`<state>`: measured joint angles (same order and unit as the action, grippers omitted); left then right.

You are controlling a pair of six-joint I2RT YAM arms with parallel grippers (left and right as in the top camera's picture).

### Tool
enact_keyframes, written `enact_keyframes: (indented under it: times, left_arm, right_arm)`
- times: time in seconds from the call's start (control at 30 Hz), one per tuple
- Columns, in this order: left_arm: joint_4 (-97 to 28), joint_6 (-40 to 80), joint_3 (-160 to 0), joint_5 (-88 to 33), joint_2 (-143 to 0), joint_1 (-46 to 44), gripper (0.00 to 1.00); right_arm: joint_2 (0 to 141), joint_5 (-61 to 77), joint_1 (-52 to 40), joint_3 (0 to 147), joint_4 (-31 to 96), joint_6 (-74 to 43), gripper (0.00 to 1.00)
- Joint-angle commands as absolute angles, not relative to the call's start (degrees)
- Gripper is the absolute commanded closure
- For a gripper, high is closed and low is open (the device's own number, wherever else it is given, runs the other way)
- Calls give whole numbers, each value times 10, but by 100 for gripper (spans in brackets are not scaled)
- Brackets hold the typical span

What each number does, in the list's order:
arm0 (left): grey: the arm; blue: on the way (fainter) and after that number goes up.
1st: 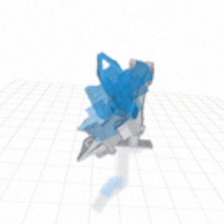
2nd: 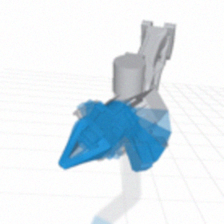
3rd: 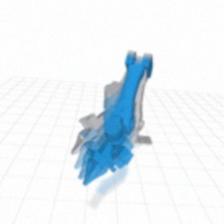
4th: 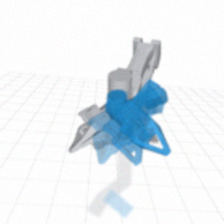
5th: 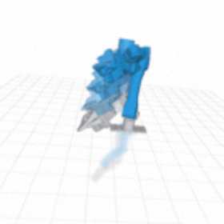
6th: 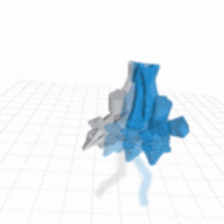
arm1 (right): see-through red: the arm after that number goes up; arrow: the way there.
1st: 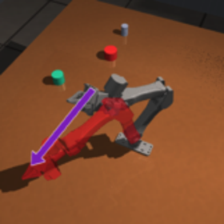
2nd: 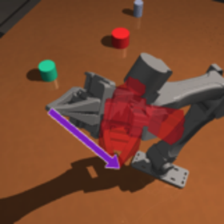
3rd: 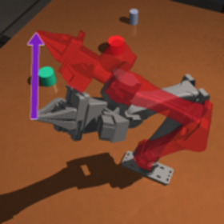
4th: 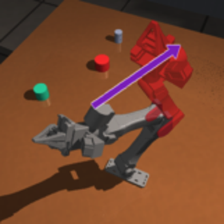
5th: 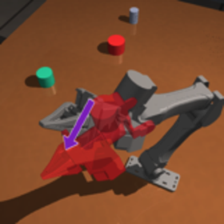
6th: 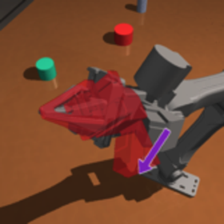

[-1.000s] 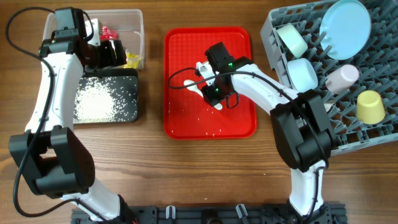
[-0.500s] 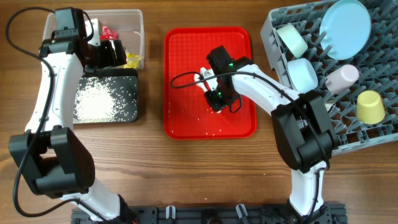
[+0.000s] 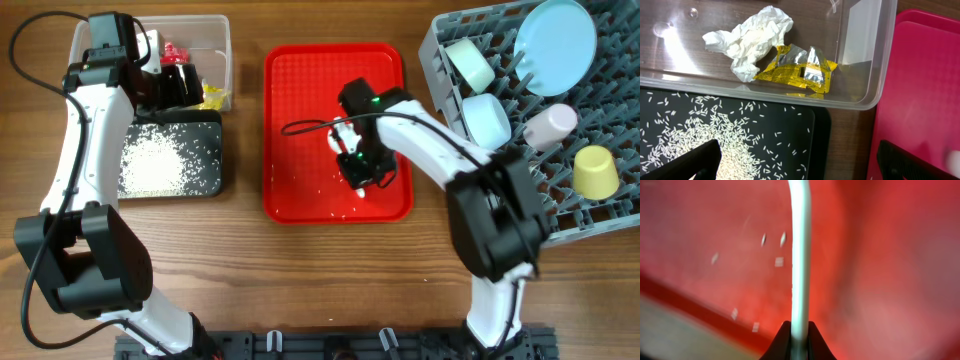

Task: Sort waste into correct bins and load items into the dishwasher rack
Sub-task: 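Carry the white spoon to the dish rack and insert it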

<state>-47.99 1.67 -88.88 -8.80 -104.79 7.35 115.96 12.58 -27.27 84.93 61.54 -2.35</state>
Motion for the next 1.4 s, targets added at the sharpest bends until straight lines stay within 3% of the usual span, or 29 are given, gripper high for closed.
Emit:
enact_keyframes:
  times: [0.0,0.2,0.37,0.7,0.93,1.03,1.37]
  left_arm:
    - [-479,20,-893,-89,-1042,75,0]
    - [-479,20,-893,-89,-1042,75,0]
    - [-479,20,-893,-89,-1042,75,0]
    - [-479,20,-893,-89,-1042,75,0]
    - [-479,20,-893,-89,-1042,75,0]
    - [-479,20,-893,-89,-1042,75,0]
    - [-479,20,-893,-89,-1042,75,0]
  right_arm:
    - [1007,61,-250,879,675,-38,95]
    - [824,-38,-188,879,819,-108,96]
    - [751,-114,-112,869,921,-160,95]
    - [806,-129,3,830,922,-120,96]
    - [839,-116,15,809,922,-121,95]
    - [850,-121,16,809,921,-122,79]
    - [850,-135,57,809,910,-137,60]
